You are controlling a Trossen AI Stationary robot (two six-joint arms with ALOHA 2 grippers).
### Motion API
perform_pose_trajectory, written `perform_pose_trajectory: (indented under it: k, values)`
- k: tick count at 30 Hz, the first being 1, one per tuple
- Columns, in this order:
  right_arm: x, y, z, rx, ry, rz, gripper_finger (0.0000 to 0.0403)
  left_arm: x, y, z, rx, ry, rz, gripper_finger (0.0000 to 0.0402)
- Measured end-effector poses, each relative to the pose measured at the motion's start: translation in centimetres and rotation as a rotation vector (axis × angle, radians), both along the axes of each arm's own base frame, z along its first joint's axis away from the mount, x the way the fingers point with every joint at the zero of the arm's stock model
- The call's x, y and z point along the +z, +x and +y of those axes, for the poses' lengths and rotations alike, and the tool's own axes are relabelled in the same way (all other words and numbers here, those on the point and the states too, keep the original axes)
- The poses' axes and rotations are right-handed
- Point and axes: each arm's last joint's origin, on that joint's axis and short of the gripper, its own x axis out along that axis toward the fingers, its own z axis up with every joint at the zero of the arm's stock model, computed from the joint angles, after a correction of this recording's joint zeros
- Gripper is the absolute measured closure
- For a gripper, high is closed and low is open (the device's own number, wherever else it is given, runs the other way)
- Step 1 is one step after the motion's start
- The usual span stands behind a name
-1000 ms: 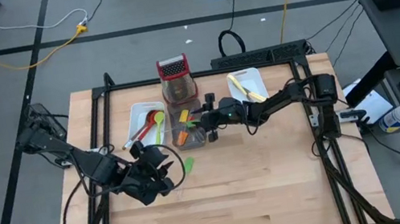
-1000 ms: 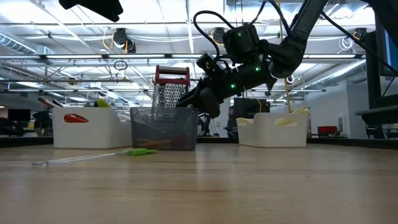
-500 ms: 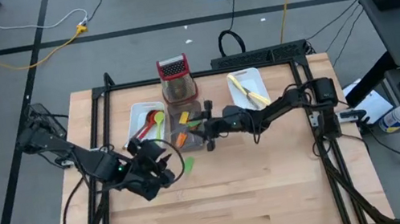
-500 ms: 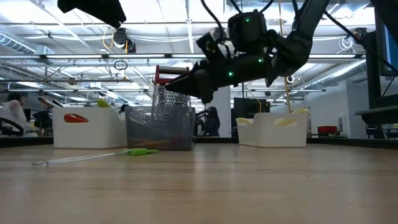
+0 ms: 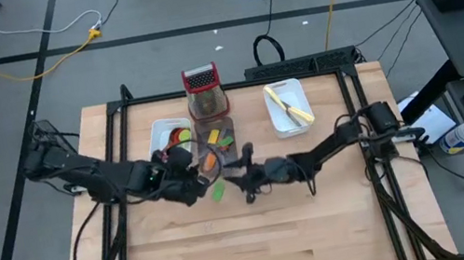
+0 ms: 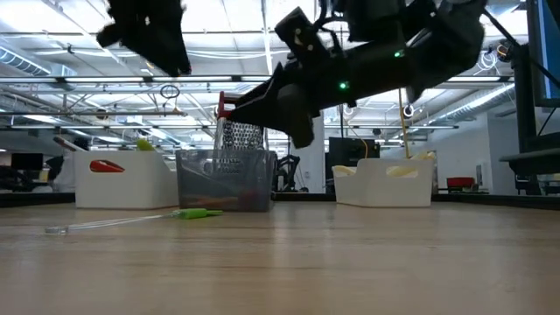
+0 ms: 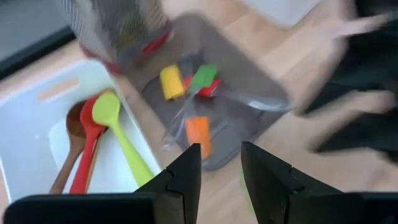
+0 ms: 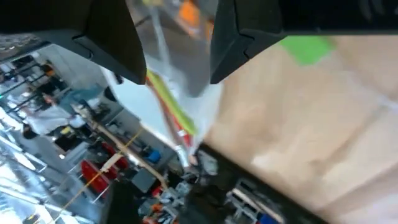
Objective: Pick & Place Kitchen Items
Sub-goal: Put the right green spatula into the black bin
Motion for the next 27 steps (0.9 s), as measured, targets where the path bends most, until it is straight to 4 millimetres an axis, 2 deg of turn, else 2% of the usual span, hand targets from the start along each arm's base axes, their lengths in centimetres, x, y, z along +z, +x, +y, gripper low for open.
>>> perform_pose_trajectory:
  k: [5,12,19,27]
  values:
    - [-0.7,-0.9,3.3,-0.001,-0.016,0.063,0.0234,-2.3,-0.1,1.9,0.057,-0.029,0.069,0.0284]
    - [-0.7,-1.8,6.4,0.025,0.131,0.034,0.0234,-6.0,0.0,4.5,0.083,-0.126,0.083,0.0284]
    - [-0.7,-2.1,7.1,0.043,0.144,0.032,0.0234,-8.1,0.1,6.2,0.036,-0.181,0.069,0.0284]
    - [-0.7,-2.0,7.0,0.036,0.161,0.028,0.0234,-8.1,0.4,7.1,0.049,-0.228,0.043,0.0284]
